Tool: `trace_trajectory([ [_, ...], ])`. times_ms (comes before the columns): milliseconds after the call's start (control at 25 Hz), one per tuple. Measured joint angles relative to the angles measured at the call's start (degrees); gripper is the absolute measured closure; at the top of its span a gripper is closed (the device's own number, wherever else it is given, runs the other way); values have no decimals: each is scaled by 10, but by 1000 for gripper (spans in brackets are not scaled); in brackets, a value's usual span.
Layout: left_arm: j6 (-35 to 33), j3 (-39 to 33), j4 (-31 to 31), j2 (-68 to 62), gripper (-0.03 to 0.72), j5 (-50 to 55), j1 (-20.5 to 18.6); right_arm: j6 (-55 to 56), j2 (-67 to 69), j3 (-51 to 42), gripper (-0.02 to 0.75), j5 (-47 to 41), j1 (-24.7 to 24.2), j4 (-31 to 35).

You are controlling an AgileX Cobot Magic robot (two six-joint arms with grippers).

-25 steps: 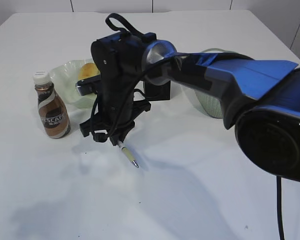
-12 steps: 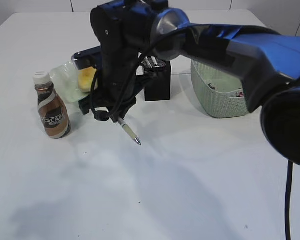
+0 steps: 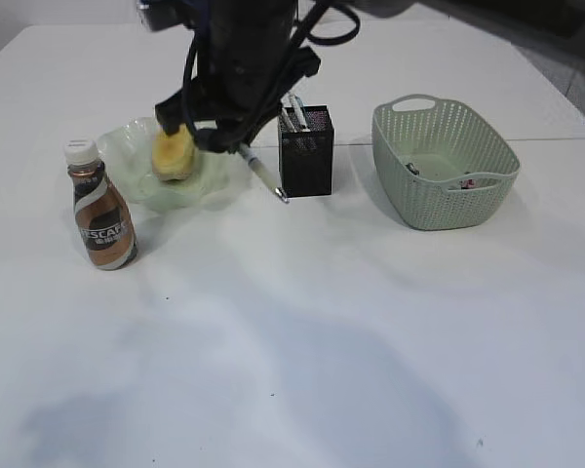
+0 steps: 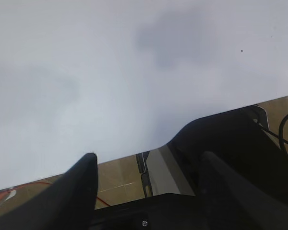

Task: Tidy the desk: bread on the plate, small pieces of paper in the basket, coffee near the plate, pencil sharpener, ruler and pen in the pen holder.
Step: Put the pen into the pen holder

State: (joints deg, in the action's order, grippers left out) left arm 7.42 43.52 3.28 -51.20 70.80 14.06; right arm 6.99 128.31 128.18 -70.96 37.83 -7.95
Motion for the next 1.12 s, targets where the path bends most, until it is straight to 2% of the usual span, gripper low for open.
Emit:
trace_trajectory([
  [200,0,0,0,0,222,0,0,-1,-58,0,648,31,0,-56],
  [640,0,0,-1,0,222,0,0,-1,-83,-1,648,127,-1,-120],
  [840,0,0,-1,0,222,0,0,5,-83,-6,649,199,-27,-129],
  [1040,0,0,-1,0,222,-13,0,20,-83,-33,649,282,-81,-135],
  [1120,0,0,-1,0,222,-20,0,20,-83,-33,649,282,-81,-135],
])
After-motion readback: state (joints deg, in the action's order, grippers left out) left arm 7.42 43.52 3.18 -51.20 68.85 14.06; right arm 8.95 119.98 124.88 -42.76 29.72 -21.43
